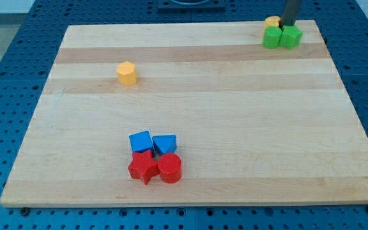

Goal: Push the yellow heart into the yellow hexagon

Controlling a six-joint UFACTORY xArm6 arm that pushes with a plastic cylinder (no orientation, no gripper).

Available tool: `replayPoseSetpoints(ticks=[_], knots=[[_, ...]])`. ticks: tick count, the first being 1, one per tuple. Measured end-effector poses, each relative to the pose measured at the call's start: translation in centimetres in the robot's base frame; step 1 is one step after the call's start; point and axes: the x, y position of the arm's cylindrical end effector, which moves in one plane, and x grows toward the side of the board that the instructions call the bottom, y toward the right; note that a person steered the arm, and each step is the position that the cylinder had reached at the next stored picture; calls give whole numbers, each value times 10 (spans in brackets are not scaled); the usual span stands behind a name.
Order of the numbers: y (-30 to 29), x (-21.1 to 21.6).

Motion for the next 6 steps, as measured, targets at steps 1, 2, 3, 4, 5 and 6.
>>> replayPoseSetpoints(ticks=[1, 2, 3, 4, 5, 6], knots=[[-12, 0], [-36, 0], [-61, 0], [-94, 0], [-90, 0], [-50, -3]])
